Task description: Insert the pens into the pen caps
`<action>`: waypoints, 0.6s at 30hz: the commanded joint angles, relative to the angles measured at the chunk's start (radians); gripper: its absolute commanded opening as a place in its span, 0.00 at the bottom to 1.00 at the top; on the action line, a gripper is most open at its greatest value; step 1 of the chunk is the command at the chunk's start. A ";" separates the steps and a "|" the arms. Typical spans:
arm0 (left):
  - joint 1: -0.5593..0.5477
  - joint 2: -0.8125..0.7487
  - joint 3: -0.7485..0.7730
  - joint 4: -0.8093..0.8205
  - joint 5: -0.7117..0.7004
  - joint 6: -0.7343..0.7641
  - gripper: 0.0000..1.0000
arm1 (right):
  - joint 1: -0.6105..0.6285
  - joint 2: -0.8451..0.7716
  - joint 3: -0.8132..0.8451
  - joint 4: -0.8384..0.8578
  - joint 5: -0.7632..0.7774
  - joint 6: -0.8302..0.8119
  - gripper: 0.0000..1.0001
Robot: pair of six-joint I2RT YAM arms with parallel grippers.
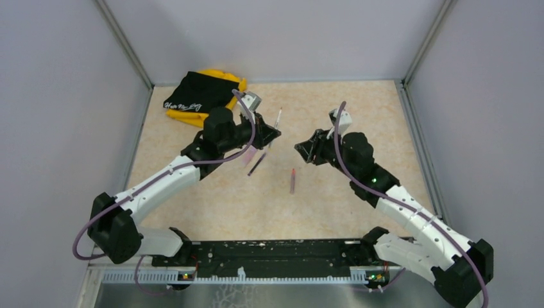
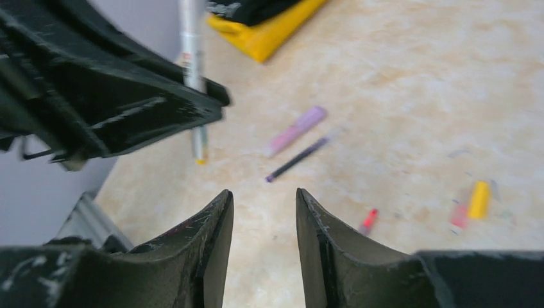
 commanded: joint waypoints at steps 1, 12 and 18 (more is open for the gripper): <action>0.049 -0.036 0.053 -0.109 -0.148 0.138 0.00 | -0.021 0.093 0.158 -0.375 0.272 -0.066 0.40; 0.103 -0.046 0.040 -0.057 0.060 0.193 0.00 | -0.166 0.484 0.354 -0.556 0.273 -0.169 0.39; 0.127 -0.046 0.033 -0.067 0.048 0.181 0.00 | -0.230 0.645 0.425 -0.565 0.251 -0.211 0.33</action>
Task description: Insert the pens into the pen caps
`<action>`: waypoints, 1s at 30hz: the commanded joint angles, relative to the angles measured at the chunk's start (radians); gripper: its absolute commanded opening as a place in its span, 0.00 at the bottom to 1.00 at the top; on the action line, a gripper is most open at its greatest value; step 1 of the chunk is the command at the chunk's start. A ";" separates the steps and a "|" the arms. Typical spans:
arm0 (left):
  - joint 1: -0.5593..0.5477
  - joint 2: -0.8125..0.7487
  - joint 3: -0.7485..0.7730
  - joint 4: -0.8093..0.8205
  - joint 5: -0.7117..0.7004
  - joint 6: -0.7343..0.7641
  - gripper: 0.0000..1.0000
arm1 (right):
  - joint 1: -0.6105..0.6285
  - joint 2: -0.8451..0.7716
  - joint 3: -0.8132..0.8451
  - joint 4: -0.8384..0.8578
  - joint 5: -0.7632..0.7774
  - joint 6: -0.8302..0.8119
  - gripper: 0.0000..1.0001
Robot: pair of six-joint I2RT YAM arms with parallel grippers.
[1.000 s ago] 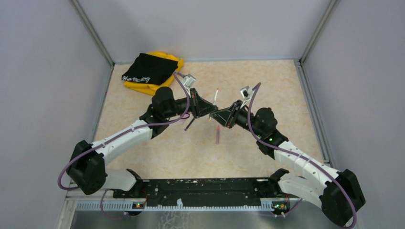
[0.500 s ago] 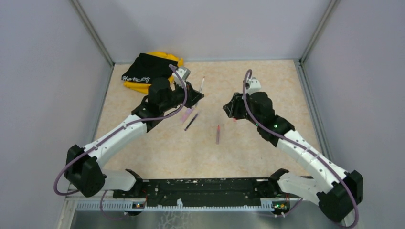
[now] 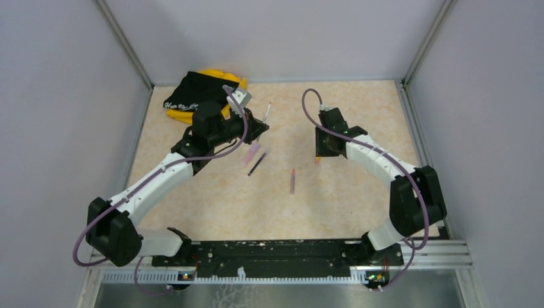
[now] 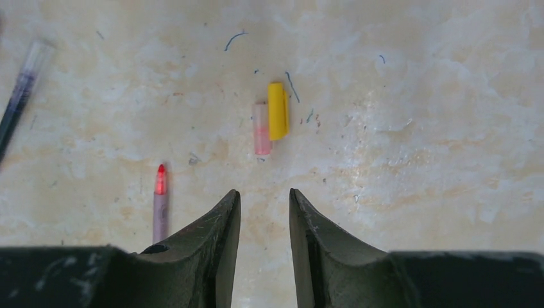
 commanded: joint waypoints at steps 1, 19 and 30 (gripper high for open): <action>0.014 -0.018 0.008 0.017 0.012 0.014 0.00 | -0.053 0.084 0.092 -0.005 -0.008 -0.052 0.32; 0.018 -0.023 0.009 -0.010 0.000 0.030 0.00 | -0.085 0.338 0.224 0.025 -0.096 -0.098 0.28; 0.018 -0.020 0.010 -0.011 0.008 0.031 0.00 | -0.085 0.366 0.219 0.027 -0.080 -0.100 0.25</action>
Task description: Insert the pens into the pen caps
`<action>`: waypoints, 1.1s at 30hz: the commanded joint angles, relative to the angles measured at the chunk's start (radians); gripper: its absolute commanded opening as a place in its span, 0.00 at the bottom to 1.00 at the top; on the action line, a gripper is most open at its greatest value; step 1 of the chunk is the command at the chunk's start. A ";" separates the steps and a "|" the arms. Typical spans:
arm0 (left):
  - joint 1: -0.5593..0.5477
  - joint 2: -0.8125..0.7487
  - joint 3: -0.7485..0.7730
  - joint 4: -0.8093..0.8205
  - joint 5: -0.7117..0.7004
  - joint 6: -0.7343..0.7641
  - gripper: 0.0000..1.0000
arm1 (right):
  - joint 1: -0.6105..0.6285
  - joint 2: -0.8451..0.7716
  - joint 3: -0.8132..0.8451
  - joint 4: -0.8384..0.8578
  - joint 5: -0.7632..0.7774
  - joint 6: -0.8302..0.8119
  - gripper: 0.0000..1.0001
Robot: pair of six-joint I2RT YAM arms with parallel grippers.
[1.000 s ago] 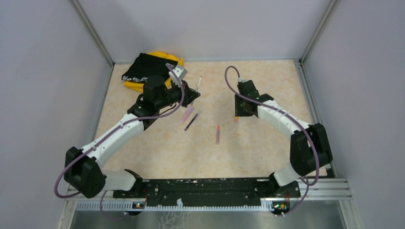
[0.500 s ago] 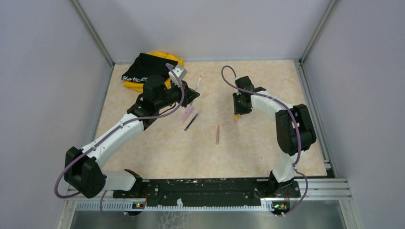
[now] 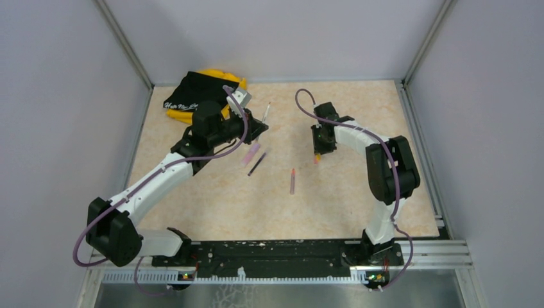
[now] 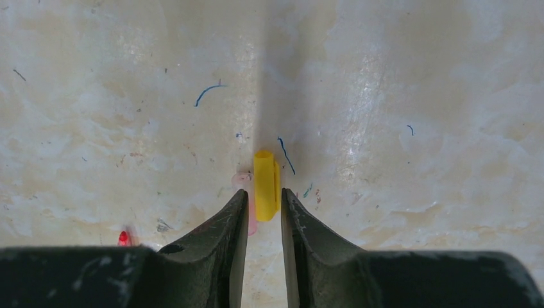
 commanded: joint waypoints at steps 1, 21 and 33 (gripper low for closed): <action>0.005 -0.019 0.010 -0.001 0.014 0.015 0.00 | -0.005 0.013 0.036 0.019 0.009 -0.012 0.24; 0.008 -0.015 0.010 -0.003 0.019 0.013 0.00 | -0.005 0.055 0.022 0.012 -0.011 -0.029 0.24; 0.014 -0.013 0.011 -0.003 0.023 0.010 0.00 | -0.005 -0.042 -0.031 0.013 0.033 -0.047 0.12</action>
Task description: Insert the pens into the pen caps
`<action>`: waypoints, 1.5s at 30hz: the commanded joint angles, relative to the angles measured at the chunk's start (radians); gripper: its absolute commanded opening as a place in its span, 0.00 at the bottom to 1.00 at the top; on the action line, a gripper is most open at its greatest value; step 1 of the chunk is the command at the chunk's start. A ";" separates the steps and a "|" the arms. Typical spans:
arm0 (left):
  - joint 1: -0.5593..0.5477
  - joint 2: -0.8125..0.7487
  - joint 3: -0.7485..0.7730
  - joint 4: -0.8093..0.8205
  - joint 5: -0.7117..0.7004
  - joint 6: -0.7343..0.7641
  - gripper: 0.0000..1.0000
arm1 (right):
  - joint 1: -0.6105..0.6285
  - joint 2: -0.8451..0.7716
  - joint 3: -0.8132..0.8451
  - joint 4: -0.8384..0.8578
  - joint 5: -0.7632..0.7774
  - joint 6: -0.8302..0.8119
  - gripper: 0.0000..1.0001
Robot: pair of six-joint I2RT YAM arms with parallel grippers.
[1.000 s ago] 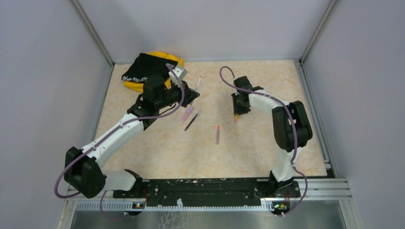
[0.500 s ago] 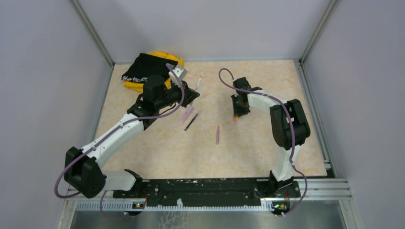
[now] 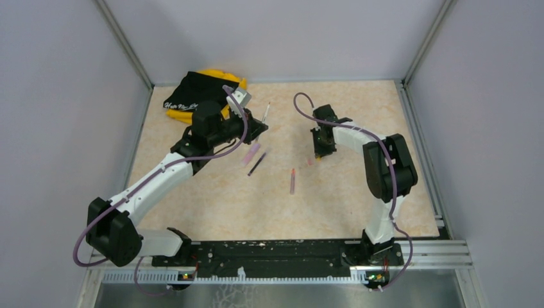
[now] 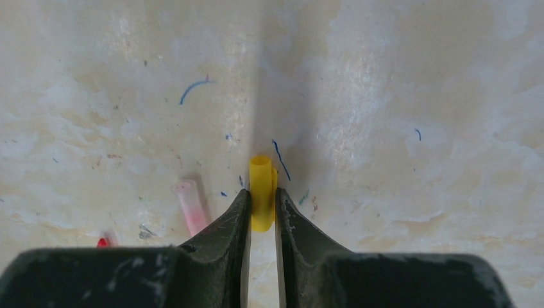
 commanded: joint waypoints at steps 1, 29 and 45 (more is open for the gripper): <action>0.009 -0.014 0.011 -0.001 0.019 0.009 0.00 | -0.005 -0.104 -0.039 0.007 0.037 -0.024 0.11; 0.018 -0.008 0.013 -0.001 0.020 0.007 0.00 | 0.315 -0.423 -0.397 -0.105 -0.049 0.055 0.18; 0.020 -0.011 0.013 -0.003 0.013 0.012 0.00 | 0.317 -0.368 -0.414 -0.126 -0.031 0.110 0.33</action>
